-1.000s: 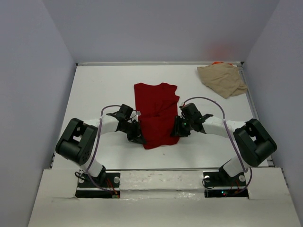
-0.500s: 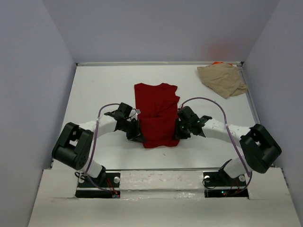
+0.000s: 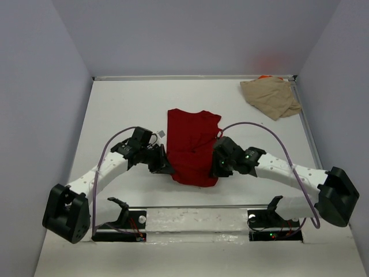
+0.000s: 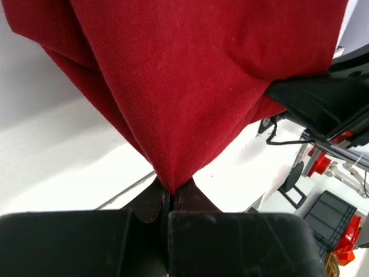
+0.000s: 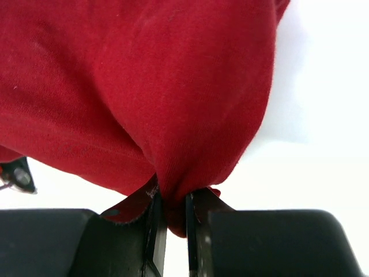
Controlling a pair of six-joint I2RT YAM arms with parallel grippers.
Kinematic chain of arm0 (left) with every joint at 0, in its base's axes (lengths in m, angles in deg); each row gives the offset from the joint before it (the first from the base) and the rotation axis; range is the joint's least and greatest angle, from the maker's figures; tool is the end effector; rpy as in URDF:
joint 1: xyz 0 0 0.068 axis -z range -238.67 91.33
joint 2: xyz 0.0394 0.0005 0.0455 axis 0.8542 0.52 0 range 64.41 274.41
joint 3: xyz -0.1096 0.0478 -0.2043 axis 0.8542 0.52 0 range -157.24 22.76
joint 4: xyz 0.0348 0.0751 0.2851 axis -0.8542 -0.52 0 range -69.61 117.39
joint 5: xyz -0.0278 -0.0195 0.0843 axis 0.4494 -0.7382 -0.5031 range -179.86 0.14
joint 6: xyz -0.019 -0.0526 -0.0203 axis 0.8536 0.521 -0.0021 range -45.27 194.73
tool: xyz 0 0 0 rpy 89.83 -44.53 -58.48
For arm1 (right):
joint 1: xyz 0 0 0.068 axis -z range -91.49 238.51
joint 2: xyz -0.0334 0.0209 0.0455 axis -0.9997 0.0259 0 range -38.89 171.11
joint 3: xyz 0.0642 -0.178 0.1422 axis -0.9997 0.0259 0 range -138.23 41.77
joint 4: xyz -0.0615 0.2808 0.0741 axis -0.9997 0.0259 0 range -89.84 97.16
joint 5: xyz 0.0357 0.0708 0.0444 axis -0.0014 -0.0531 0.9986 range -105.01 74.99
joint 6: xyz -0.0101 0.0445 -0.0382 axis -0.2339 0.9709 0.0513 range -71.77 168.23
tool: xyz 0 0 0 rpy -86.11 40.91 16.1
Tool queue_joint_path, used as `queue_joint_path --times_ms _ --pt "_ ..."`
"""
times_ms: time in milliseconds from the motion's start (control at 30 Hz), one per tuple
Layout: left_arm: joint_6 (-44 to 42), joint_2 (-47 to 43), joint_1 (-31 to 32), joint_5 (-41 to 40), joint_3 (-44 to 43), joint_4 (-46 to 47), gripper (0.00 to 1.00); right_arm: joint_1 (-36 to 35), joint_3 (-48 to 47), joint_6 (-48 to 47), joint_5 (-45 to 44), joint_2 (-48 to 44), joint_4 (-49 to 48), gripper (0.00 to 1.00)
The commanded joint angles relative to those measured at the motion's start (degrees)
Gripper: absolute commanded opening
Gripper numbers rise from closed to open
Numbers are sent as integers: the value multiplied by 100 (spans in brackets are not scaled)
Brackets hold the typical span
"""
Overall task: Fold and stack the t-shirts
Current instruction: Fold the tshirt
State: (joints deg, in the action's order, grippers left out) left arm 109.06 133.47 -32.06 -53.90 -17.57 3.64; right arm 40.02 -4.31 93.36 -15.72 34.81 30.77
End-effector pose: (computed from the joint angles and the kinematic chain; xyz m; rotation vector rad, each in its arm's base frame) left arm 0.2409 -0.1493 0.1553 0.1128 2.6519 -1.1927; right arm 0.1969 0.2217 0.1531 -0.0747 2.6995 0.5490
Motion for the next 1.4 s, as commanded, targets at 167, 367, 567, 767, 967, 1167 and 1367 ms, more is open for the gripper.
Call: queue_joint_path --times_ms 167,367,567,767,967,1167,1367 --pt "847 -1578 230 16 465 -587 0 -1241 -260 1208 -772 -601 1087 15" --pt "690 -1431 248 -19 211 -649 0 -1523 -673 1394 -1115 -417 1535 15" --pt "198 -667 248 -116 -500 -710 0 -1523 -1296 1219 -1623 -13 1799 15" --pt "-276 379 178 -256 -1546 -754 0 -1059 -2026 797 -1809 681 1949 11" --pt "-716 1548 -331 -240 -2732 -877 0 153 -2457 -81 -1915 1121 1659 4" --pt "-1173 2778 -753 -547 -4367 -1386 0 1174 -3301 -1198 -1626 1937 1378 4" --pt "-1315 3895 -1044 -485 -5352 -1519 0 1843 -3897 -1963 -1010 3027 868 5"
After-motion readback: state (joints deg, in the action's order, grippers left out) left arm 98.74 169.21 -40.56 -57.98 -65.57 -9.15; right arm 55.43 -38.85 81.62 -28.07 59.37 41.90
